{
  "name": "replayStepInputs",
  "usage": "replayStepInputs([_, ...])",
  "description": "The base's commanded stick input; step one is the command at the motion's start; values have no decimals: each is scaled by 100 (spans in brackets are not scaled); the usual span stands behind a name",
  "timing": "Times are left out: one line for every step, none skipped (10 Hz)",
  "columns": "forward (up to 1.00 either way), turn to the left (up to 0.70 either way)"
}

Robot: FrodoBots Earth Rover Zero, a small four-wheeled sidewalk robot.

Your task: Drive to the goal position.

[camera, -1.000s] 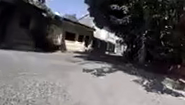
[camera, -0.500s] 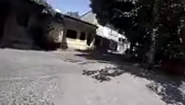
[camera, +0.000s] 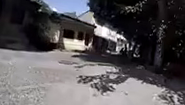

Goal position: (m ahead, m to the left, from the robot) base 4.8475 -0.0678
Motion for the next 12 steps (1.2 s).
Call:
replayStepInputs([100, 0])
replayStepInputs([100, 0])
replayStepInputs([100, 0])
replayStepInputs([100, 0])
replayStepInputs([100, 0])
replayStepInputs([100, 0])
replayStepInputs([100, 0])
replayStepInputs([100, 0])
replayStepInputs([100, 0])
replayStepInputs([100, 0])
replayStepInputs([100, 0])
replayStepInputs([100, 0])
